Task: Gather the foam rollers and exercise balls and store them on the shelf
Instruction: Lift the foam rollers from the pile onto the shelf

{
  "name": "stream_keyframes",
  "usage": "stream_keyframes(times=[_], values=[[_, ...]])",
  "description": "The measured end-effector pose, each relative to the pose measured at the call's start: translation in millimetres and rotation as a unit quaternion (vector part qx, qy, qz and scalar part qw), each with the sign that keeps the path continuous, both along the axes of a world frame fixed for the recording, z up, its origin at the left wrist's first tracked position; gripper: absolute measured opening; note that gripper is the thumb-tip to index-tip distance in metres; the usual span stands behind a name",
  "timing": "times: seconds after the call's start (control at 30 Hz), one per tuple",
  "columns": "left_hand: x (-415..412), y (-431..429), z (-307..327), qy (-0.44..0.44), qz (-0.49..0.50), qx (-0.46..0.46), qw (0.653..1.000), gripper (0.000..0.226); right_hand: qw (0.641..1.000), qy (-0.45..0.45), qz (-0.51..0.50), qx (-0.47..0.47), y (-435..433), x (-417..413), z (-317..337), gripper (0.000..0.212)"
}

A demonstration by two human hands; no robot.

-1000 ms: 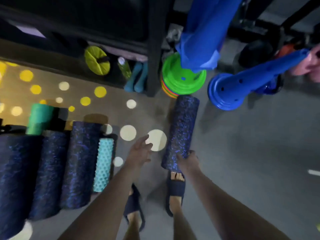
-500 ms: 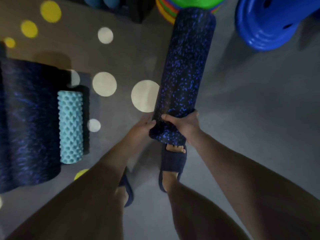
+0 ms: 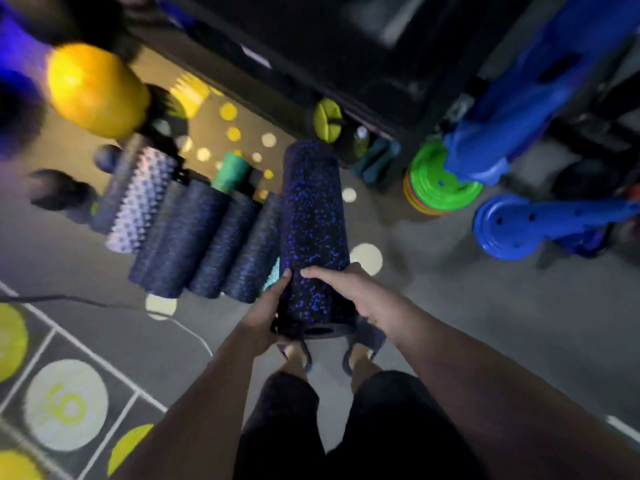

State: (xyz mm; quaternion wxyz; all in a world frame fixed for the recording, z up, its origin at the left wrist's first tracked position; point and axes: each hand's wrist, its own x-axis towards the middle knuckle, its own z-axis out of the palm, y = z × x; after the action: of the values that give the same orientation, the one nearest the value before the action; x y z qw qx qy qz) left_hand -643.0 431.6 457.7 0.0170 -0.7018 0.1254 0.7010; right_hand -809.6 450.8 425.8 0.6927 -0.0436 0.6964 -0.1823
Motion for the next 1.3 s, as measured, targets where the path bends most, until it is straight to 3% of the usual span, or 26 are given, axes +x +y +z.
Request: stream_keyframes(times=[0.1, 0.2, 0.33, 0.47, 0.53, 0.63, 0.7, 0.8, 0.93, 1.03, 1.1, 1.17, 1.2, 1.3], values=[[46, -24, 37, 0.016, 0.029, -0.055, 0.998, 0.087, 0.998, 0.012, 0.046, -0.043, -44, 33, 51, 0.102], [66, -53, 73, 0.051, 0.056, -0.117, 0.990, 0.075, 0.991, 0.063, 0.063, -0.102, -86, 57, 97, 0.109], [69, -105, 104, 0.130, 0.055, -0.187, 0.972, 0.075, 0.979, 0.102, 0.035, -0.173, -135, 65, 151, 0.092], [49, -157, 121, 0.133, 0.036, -0.237, 0.962, 0.092, 0.972, 0.127, -0.040, -0.195, -166, 45, 170, 0.118], [31, -176, 120, 0.127, 0.034, -0.257, 0.957, 0.090, 0.969, 0.138, -0.081, -0.190, -176, 30, 177, 0.118], [-4, -201, 105, 0.116, 0.055, -0.262, 0.956, 0.101, 0.960, 0.140, -0.151, -0.190, -194, 4, 176, 0.097], [-30, -216, 95, 0.114, 0.079, -0.247, 0.959, 0.102, 0.955, 0.129, -0.200, -0.179, -214, -17, 164, 0.107], [-73, -242, 78, 0.124, 0.086, -0.231, 0.961, 0.082, 0.948, 0.123, -0.232, -0.178, -252, -53, 133, 0.116], [-130, -296, 39, 0.124, 0.046, -0.229, 0.964, 0.094, 0.945, 0.164, -0.223, -0.174, -312, -109, 88, 0.116], [-173, -342, 8, 0.132, 0.055, -0.253, 0.957, 0.078, 0.949, 0.165, -0.203, -0.175, -354, -153, 57, 0.123], [-198, -372, -16, 0.125, 0.052, -0.291, 0.947, 0.079, 0.952, 0.169, -0.183, -0.178, -372, -179, 45, 0.105], [-215, -396, -39, 0.071, 0.024, -0.346, 0.935, 0.093, 0.937, 0.235, -0.151, -0.210, -380, -204, 33, 0.069], [-220, -404, -49, 0.030, -0.009, -0.377, 0.926, 0.095, 0.913, 0.311, -0.130, -0.228, -378, -216, 26, 0.063], [-235, -416, -60, -0.034, -0.086, -0.433, 0.897, 0.092, 0.831, 0.502, -0.071, -0.229, -354, -245, -6, 0.076]])
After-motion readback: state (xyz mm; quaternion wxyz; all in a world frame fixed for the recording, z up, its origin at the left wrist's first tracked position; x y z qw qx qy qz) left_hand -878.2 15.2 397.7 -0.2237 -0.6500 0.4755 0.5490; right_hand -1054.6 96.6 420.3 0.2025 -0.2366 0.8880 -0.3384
